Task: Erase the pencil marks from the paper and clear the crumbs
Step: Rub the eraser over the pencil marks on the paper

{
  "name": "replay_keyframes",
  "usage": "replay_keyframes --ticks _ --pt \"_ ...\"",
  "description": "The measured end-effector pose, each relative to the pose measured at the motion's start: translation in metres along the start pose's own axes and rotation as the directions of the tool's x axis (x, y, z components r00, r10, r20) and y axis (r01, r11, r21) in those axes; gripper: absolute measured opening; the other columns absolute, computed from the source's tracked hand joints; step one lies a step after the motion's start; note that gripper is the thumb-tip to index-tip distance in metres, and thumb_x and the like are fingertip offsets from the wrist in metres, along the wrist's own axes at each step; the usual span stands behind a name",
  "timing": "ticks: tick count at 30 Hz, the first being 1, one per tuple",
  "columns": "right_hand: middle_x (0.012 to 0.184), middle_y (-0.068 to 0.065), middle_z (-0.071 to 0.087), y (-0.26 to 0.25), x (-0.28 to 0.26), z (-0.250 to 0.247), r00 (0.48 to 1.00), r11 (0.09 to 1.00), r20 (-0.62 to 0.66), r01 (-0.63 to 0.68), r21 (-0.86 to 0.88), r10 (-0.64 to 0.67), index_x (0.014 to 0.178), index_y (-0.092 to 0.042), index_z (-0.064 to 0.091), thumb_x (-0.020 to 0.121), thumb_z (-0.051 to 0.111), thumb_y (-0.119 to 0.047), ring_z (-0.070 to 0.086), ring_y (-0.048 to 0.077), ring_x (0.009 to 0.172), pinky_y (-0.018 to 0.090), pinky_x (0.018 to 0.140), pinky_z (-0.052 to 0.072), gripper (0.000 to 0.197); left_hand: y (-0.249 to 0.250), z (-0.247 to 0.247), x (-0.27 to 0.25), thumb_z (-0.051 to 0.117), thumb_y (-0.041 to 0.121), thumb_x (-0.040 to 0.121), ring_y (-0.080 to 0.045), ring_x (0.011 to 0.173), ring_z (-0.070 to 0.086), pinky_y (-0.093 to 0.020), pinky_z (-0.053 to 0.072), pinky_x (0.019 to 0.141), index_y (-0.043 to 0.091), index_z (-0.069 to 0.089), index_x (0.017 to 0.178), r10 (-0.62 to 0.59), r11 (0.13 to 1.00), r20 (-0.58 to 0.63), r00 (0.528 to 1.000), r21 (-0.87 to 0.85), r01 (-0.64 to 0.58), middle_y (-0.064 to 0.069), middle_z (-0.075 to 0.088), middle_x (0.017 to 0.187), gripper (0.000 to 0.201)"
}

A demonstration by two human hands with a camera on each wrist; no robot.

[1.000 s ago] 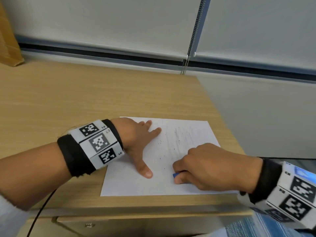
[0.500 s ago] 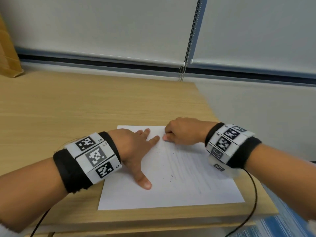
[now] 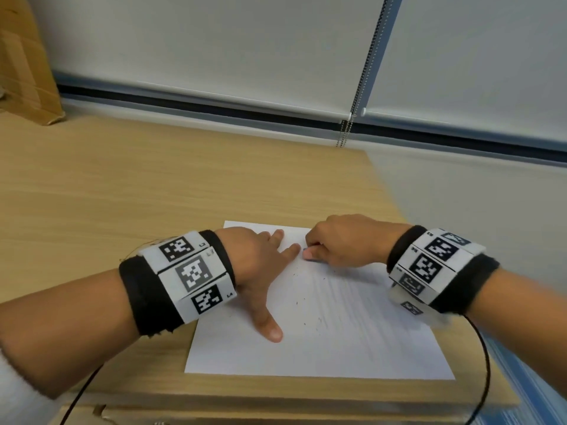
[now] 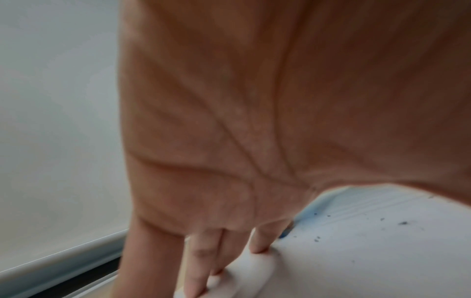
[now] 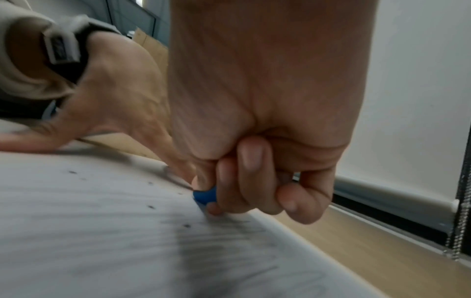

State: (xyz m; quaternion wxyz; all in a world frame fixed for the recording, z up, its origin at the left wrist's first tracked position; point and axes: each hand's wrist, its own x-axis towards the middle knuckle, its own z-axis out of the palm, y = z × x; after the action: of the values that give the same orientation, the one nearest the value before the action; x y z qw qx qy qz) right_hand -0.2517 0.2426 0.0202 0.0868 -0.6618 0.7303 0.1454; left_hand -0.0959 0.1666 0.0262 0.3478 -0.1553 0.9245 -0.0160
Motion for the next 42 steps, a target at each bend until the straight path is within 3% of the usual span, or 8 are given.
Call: replay_keyframes --ticks 3,10,13,19,25,30,35,42 --pt "0.069 -0.006 0.050 0.006 0.007 -0.003 0.997 0.998 -0.031 -0.067 0.014 0.067 0.067 -0.025 0.045 0.098 0.040 -0.047 0.048 0.015 0.065 0.029 0.052 0.031 0.038 0.000 -0.002 0.001 0.071 0.075 0.061 -0.023 0.149 -0.009 -0.048 0.020 0.115 0.025 -0.029 0.147 -0.003 1.000 0.007 1.000 0.022 0.003 -0.001 -0.030 0.157 0.141" --pt "0.069 -0.005 0.045 0.005 -0.002 0.007 0.997 0.995 -0.022 -0.078 0.057 0.079 0.079 -0.020 0.043 0.101 0.033 -0.040 0.044 0.015 0.063 0.033 0.061 0.034 0.031 0.000 -0.010 0.001 0.063 0.081 0.062 -0.022 0.147 -0.018 -0.050 0.008 0.116 0.029 -0.025 0.148 -0.014 0.999 0.054 0.998 -0.036 0.016 0.007 -0.031 0.156 0.134" --pt "0.069 -0.006 0.042 0.002 -0.010 0.000 0.998 0.998 0.027 -0.058 0.015 0.057 0.071 -0.027 0.033 0.101 0.030 -0.039 0.040 0.013 0.061 0.034 0.064 0.034 0.033 0.002 -0.009 0.002 0.057 0.078 0.071 -0.025 0.147 -0.015 -0.050 0.013 0.115 0.027 -0.018 0.151 -0.011 1.000 -0.005 1.000 -0.027 0.011 0.004 -0.024 0.159 0.121" --pt "0.063 -0.010 0.039 -0.015 -0.029 -0.002 0.994 0.983 0.039 0.107 -0.149 -0.102 0.084 -0.025 0.042 0.099 0.036 -0.039 0.038 0.012 0.058 0.031 0.061 0.032 0.022 0.002 -0.006 0.006 0.060 0.075 0.072 -0.027 0.148 -0.013 -0.050 0.020 0.114 0.021 -0.016 0.153 0.005 1.000 -0.066 0.998 0.007 -0.004 0.001 -0.019 0.161 0.123" --pt "0.065 -0.009 0.036 -0.004 -0.006 -0.005 0.996 0.982 -0.080 0.024 -0.187 -0.040 0.085 -0.023 0.039 0.101 0.031 -0.040 0.044 0.022 0.071 0.032 0.063 0.031 0.025 -0.001 -0.003 0.010 0.068 0.074 0.065 -0.026 0.147 -0.014 -0.051 0.016 0.115 0.021 -0.016 0.153 -0.002 1.000 -0.087 0.996 -0.023 0.000 0.001 -0.018 0.161 0.133" --pt "0.066 -0.010 0.039 -0.011 -0.025 -0.001 0.992 0.983 0.064 0.115 -0.142 -0.107 0.083 -0.025 0.042 0.100 0.033 -0.042 0.044 0.021 0.070 0.032 0.064 0.032 0.025 -0.003 -0.003 0.012 0.068 0.076 0.063 -0.026 0.147 -0.016 -0.055 0.017 0.114 0.021 -0.019 0.152 -0.005 1.000 -0.083 0.997 -0.016 0.004 0.002 -0.021 0.160 0.136" --pt "0.067 -0.008 0.039 -0.003 -0.005 -0.007 1.000 0.992 -0.022 -0.014 -0.122 0.012 0.080 -0.024 0.041 0.101 0.033 -0.039 0.046 0.023 0.073 0.032 0.063 0.033 0.027 -0.003 -0.004 0.014 0.068 0.075 0.063 -0.026 0.147 -0.016 -0.060 0.019 0.113 0.026 -0.022 0.151 -0.006 1.000 -0.069 0.998 -0.009 0.005 0.003 -0.020 0.160 0.135" --pt "0.068 -0.010 0.041 -0.014 -0.017 -0.006 0.997 0.991 0.069 0.052 -0.120 -0.044 0.086 -0.024 0.043 0.100 0.035 -0.039 0.047 0.021 0.072 0.032 0.065 0.035 0.022 -0.002 -0.005 0.013 0.070 0.073 0.064 -0.028 0.147 -0.013 -0.052 0.021 0.113 0.029 -0.020 0.151 0.020 1.000 -0.082 0.996 -0.016 -0.022 -0.001 -0.019 0.161 0.133"
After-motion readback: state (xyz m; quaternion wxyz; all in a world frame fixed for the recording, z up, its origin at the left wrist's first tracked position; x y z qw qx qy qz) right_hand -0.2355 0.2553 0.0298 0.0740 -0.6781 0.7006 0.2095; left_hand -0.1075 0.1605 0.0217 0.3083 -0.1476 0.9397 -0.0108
